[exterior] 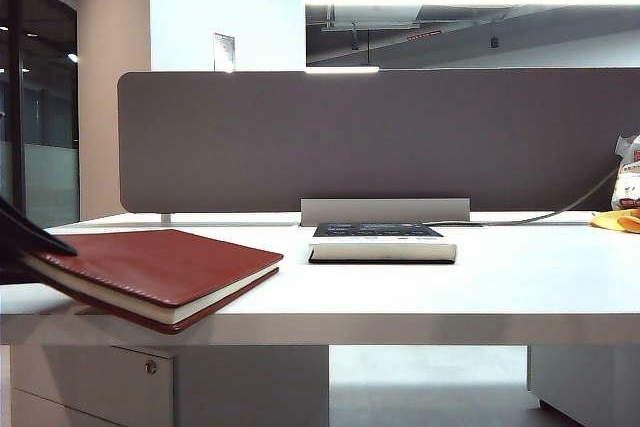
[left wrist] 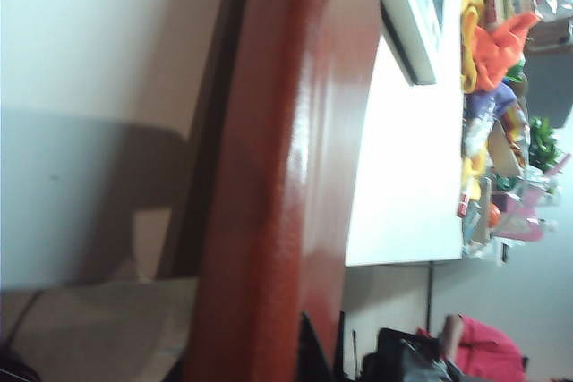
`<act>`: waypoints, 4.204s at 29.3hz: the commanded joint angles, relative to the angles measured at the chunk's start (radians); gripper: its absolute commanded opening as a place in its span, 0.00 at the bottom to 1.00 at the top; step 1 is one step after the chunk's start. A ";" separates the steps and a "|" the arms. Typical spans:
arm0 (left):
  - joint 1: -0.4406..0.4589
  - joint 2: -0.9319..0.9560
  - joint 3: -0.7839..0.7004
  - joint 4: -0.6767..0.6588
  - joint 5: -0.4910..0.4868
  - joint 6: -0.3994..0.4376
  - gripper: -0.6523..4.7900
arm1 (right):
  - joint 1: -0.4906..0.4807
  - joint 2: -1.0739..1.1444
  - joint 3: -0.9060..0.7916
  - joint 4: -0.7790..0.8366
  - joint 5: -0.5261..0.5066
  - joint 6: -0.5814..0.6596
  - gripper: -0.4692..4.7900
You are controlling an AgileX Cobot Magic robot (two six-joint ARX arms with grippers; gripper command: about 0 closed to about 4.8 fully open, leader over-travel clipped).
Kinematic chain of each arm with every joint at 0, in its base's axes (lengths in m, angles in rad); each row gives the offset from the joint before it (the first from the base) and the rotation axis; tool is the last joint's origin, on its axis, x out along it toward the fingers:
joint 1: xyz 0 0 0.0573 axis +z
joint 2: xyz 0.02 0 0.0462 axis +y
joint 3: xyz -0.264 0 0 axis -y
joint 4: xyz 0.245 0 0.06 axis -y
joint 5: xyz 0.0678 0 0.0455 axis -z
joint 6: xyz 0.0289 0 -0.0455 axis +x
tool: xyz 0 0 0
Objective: Pick up the red book and place it on top of the black book.
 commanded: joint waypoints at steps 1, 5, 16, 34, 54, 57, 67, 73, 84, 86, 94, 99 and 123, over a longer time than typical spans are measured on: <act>-0.002 0.000 -0.002 0.093 0.111 -0.056 0.11 | 0.000 -0.002 0.005 0.010 0.002 -0.005 0.08; -0.002 0.000 -0.002 0.291 0.168 -0.215 0.11 | 0.000 -0.002 0.005 0.009 0.002 -0.005 0.08; -0.060 0.000 0.043 0.531 0.169 -0.459 0.11 | 0.000 -0.001 0.005 0.005 0.005 -0.005 0.08; -0.264 0.265 0.466 0.395 0.045 -0.473 0.11 | 0.000 0.025 0.005 -0.013 0.049 -0.012 0.08; -0.406 0.486 0.841 0.154 -0.331 -0.420 0.11 | 0.000 0.031 0.003 -0.021 0.072 -0.013 0.08; -0.430 0.505 0.875 0.130 -0.351 -0.422 0.11 | 0.000 0.032 0.003 -0.021 0.071 -0.013 0.08; -0.489 0.630 0.991 0.130 -0.405 -0.481 0.11 | 0.000 0.032 0.003 -0.022 0.071 -0.013 0.08; -0.489 0.671 0.993 0.141 -0.402 -0.502 0.11 | 0.000 0.062 0.004 -0.020 0.071 -0.013 0.08; -0.489 0.742 1.101 0.080 -0.410 -0.513 0.11 | 0.000 0.195 0.050 0.026 0.065 -0.013 0.08; -0.489 0.747 1.109 0.064 -0.412 -0.513 0.11 | 0.000 0.219 0.063 0.031 0.064 -0.013 0.08; -0.489 0.793 1.111 0.038 -0.406 -0.515 0.11 | 0.001 0.273 0.120 0.063 0.064 -0.013 0.08; -0.489 0.804 1.111 0.040 -0.403 -0.514 0.11 | 0.001 0.279 0.121 0.062 0.064 -0.012 0.08; -0.508 0.825 1.213 -0.028 -0.379 -0.472 0.11 | 0.002 0.299 0.122 0.044 0.064 -0.012 0.08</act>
